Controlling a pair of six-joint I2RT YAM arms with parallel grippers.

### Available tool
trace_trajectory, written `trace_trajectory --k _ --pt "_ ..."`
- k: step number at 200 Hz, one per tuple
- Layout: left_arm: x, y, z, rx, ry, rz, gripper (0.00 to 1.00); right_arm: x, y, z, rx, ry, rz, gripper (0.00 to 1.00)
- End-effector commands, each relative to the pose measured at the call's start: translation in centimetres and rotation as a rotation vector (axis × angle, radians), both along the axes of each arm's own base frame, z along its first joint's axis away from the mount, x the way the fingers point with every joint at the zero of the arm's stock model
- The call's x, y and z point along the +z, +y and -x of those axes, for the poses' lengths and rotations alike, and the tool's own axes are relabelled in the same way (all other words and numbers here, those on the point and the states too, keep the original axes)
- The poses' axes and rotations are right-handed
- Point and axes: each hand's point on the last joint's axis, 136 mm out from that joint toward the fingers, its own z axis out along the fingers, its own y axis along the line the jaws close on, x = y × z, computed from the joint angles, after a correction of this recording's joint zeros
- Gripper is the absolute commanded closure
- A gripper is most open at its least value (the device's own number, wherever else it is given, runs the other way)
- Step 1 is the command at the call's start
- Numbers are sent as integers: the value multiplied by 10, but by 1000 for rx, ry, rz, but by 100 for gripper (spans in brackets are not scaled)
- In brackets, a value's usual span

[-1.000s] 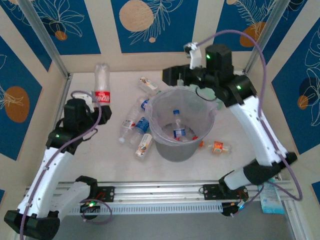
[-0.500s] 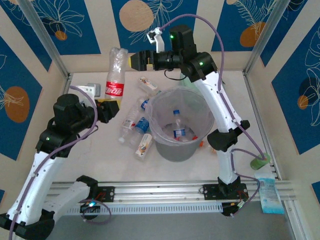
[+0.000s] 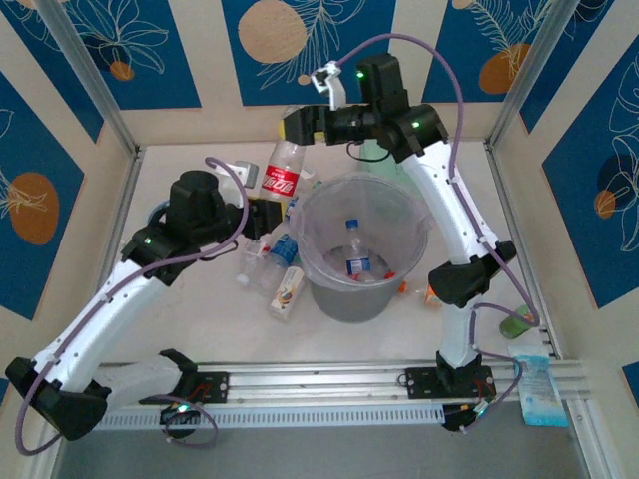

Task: Put the plastic bottles in the bin

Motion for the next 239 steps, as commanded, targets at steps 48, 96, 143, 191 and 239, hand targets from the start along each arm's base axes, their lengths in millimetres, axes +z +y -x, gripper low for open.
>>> trace_trajectory --k 48,96,143,191,239 --pt "8 -23 -16 -36 -59 -16 100 29 -45 8 -43 -145 19 49" --pt "9 -21 -11 -40 -80 7 94 46 -54 19 -36 -190 -3 58" --pt "17 -1 -10 58 -91 17 18 65 -79 30 -108 -259 37 69" --pt "-7 19 -4 103 -45 -52 2 74 -116 51 -216 -329 89 72" --pt "-73 54 -1 199 71 -136 3 71 -163 65 -406 -394 191 79"
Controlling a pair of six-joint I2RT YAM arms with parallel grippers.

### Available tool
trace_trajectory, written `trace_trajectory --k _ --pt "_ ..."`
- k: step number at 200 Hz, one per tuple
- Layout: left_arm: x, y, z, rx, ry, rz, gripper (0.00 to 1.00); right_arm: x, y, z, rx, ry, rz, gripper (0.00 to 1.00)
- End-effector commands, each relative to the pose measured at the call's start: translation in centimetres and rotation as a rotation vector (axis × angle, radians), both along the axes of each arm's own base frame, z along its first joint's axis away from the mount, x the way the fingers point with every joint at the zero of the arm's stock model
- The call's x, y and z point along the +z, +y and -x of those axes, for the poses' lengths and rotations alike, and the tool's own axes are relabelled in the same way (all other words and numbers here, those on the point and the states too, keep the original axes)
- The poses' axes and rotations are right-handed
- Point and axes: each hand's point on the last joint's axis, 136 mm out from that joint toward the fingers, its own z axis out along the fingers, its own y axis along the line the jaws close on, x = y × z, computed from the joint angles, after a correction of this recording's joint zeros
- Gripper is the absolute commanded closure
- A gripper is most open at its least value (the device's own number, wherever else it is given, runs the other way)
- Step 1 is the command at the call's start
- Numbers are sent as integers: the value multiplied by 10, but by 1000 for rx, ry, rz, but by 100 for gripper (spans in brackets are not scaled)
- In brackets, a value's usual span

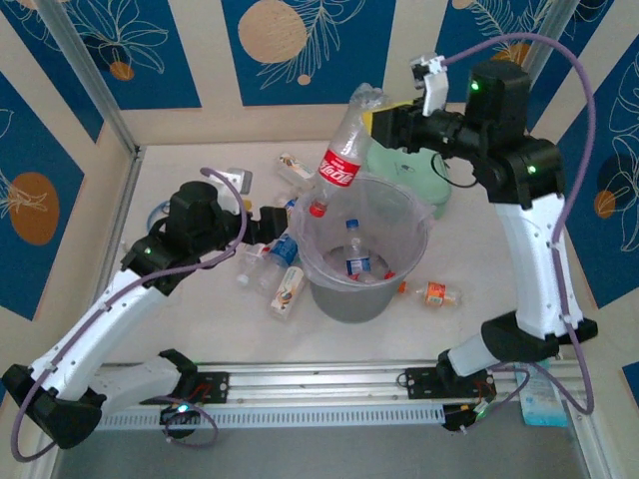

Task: Put the plastic bottles in the bin

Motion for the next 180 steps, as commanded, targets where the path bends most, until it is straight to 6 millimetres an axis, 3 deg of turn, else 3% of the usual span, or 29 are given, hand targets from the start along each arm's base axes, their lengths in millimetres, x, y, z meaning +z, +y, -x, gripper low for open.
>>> trace_trajectory --k 1,36,67,116,139,180 --pt "-41 23 2 72 85 -50 3 -12 -25 -6 -131 -26 73 79" --pt "-101 47 -1 165 190 -106 9 -48 -42 -2 -224 35 134 82" --pt "-134 68 3 237 221 -179 12 -94 -31 1 -240 121 161 86" --pt "-167 72 5 233 270 -199 11 -164 -4 4 -241 241 200 89" --pt "-171 67 -1 223 248 -169 13 -191 5 9 -250 292 171 91" --pt "-179 60 -17 228 253 -92 20 -232 1 16 -319 386 84 92"
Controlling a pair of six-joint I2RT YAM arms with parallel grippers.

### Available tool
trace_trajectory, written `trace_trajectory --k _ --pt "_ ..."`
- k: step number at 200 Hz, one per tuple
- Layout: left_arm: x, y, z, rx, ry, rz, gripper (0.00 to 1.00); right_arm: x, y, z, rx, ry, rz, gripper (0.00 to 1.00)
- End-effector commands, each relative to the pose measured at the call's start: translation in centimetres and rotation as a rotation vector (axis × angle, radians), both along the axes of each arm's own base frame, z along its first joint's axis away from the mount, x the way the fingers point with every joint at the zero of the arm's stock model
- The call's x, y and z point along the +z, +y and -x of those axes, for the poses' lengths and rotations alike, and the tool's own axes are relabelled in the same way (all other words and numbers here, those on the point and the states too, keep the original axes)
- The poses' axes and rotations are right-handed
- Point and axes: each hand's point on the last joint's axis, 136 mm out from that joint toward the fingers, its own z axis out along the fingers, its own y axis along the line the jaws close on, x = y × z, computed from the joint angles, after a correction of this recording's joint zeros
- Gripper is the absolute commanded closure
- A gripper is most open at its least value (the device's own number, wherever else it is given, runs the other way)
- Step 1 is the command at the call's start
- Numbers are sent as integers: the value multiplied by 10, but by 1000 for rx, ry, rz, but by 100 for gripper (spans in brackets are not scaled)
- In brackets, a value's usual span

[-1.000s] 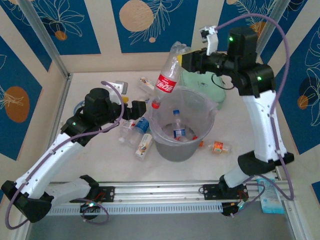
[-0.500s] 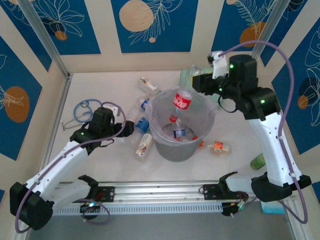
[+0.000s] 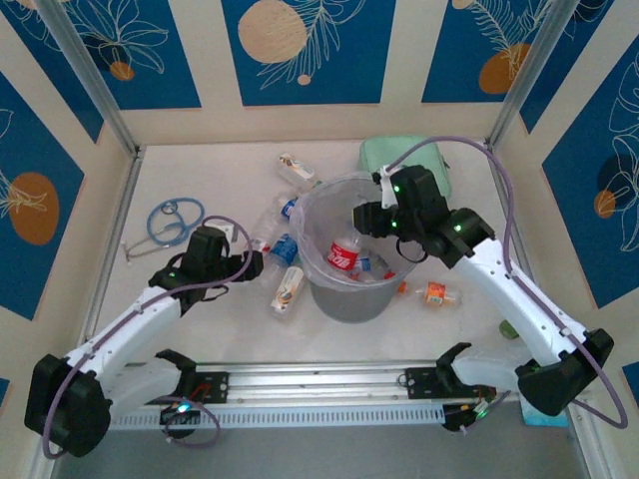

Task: Put the plastic bottles in the bin

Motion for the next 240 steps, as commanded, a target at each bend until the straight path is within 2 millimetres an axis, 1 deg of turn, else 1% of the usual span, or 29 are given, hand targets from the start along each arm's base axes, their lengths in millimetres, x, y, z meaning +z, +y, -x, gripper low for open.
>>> trace_trajectory --k 1,25,55,83,110,119,123,135,149,161,166,183,199,224,240 --pt "5 -8 -17 4 -35 56 20 7 -4 -4 -98 -32 -109 92" --pt "-5 -10 -22 -18 -11 25 21 -16 -5 -3 -108 13 -77 91" --pt "-15 -12 -29 -31 5 17 30 -36 -1 -2 -97 67 -45 91" --pt "-25 -11 -35 -26 30 -10 30 -58 1 -1 -100 120 7 91" --pt "-29 -9 -40 -27 28 -37 28 -67 7 2 -80 144 -3 91" --pt "-31 -8 -41 -29 28 -50 27 -71 9 3 -72 153 -8 88" --pt "-31 -8 -42 -29 30 -55 27 -73 9 4 -70 159 -7 86" --pt "-35 -8 -43 -34 41 -68 26 -74 10 5 -64 166 -3 73" --pt "-38 -9 -44 -39 50 -69 26 -70 9 7 -57 154 -4 60" --pt "-40 -10 -45 -38 52 -69 26 -61 7 7 -55 130 -7 50" --pt "-41 -10 -46 -37 52 -70 26 -56 6 7 -55 115 -7 45" --pt "-45 -9 -46 -36 60 -81 26 -40 1 9 -52 81 1 34" --pt "-47 -8 -46 -37 67 -92 26 -25 -8 12 -67 55 20 24" --pt "-49 -8 -46 -37 71 -92 27 -4 -19 20 -84 5 12 14" --pt "-51 -8 -47 -33 73 -93 27 9 -24 24 -88 -32 -10 12"
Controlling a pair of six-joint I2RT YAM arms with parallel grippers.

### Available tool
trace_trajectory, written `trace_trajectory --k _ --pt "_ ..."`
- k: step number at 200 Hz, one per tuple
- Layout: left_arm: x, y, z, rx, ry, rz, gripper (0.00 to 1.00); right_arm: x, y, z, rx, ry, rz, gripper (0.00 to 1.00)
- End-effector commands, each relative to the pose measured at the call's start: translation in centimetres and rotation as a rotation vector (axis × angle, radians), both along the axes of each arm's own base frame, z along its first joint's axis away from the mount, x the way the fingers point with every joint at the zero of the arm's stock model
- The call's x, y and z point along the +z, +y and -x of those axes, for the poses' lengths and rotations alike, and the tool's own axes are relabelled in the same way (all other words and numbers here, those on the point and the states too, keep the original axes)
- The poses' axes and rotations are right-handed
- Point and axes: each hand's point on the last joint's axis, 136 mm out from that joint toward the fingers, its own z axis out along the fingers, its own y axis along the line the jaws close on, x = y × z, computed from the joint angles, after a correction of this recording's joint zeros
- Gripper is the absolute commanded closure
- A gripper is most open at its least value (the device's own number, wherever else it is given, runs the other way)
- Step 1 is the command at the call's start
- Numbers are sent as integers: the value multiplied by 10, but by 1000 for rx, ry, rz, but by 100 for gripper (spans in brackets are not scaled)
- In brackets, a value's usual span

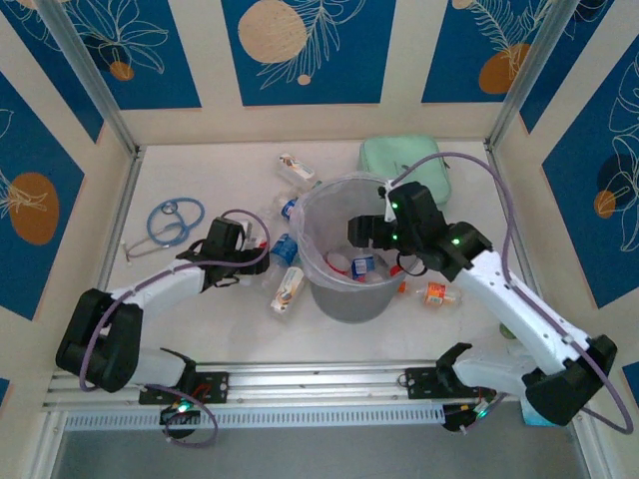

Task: Put the plastic bottles in the bin

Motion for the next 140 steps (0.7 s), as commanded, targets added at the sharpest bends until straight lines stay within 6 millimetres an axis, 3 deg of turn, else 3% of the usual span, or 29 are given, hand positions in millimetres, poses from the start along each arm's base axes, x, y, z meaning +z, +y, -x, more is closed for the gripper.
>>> trace_trajectory --k 1,61,102,140 --pt "8 1 -12 6 -33 -4 27 27 -12 10 -11 -66 -13 12" --pt "2 2 -11 31 -16 6 26 88 -6 23 80 -298 -209 7" --pt "-1 4 -8 48 -15 11 38 112 1 30 156 -401 -282 5" --pt "15 5 -7 38 -45 12 52 120 1 29 153 -441 -310 5"
